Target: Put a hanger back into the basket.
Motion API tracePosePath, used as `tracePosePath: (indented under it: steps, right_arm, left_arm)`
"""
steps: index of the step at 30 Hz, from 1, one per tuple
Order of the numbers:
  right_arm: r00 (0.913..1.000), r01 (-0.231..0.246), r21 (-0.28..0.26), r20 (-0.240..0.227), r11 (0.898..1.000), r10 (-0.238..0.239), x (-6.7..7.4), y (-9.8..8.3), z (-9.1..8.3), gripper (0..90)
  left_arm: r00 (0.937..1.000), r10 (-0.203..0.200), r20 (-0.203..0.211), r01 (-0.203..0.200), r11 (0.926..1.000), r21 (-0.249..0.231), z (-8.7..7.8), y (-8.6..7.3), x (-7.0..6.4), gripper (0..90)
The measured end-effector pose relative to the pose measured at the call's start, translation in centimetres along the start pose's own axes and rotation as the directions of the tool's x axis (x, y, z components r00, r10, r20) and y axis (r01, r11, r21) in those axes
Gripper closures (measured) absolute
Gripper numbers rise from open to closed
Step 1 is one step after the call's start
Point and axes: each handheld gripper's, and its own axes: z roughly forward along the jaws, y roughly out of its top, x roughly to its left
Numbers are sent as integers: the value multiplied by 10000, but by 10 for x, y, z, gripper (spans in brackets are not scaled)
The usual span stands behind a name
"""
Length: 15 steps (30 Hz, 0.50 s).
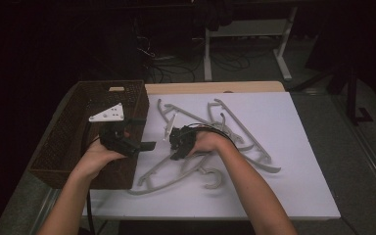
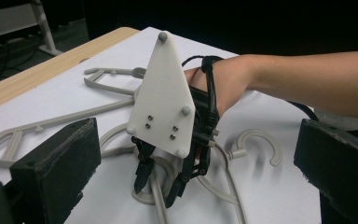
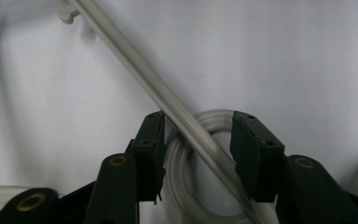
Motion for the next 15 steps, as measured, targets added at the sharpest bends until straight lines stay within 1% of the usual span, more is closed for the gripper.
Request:
tracePosePath:
  steps: [1, 2, 5, 6, 7, 8, 9, 11, 12, 13, 15]
  right_arm:
    - [10000, 0, 0, 0, 10000, 0, 0, 0, 0, 555]
    - [9999, 126, 4, 0, 9999, -126, 1, 0, -2, 569]
    - [9997, 248, 53, -38, 9997, -247, 3, -1, -4, 583]
    - [9991, 421, 134, -62, 9990, -420, 5, -1, -5, 604]
    - [9991, 421, 134, -62, 9990, -420, 5, -1, -5, 604]
    - [9978, 662, 117, -50, 9977, -661, 8, -2, -8, 618]
    - [9978, 662, 117, -50, 9977, -661, 8, -2, -8, 618]
    - [9957, 929, 173, -23, 9955, -929, 10, -2, -12, 639]
    - [9957, 929, 173, -23, 9955, -929, 10, -2, -12, 639]
    - [9946, 1019, 113, -204, 9947, -1017, 13, -2, -15, 662]
    - [9940, 1073, 123, -216, 9941, -1071, 14, -1, -16, 674]
  left_arm:
    - [10000, 0, 0, 0, 10000, 0, 0, 0, 0, 3]
    - [10000, -17, -4, 17, 10000, 0, 0, 0, 0, 3]
    - [10000, -11, -3, 11, 10000, 25, 0, 0, 0, 3]
    - [10000, -16, -9, 16, 10000, 30, 0, -1, 0, 3]
    - [10000, -16, -4, 16, 10000, 36, 0, 0, 0, 3]
    - [10000, -18, -3, 18, 10000, 31, 0, 0, 0, 3]
    - [10000, -19, -4, 19, 10000, 33, 1, 0, 0, 3]
    - [10000, -16, 11, 16, 10000, 56, 1, -1, 0, 3]
    - [10000, -16, 11, 16, 10000, 56, 1, -1, 0, 3]
    - [10000, -14, 16, 14, 10000, 61, 2, -1, -1, 3]
    - [10000, -2, 23, 2, 10000, 79, 3, -1, -1, 3]
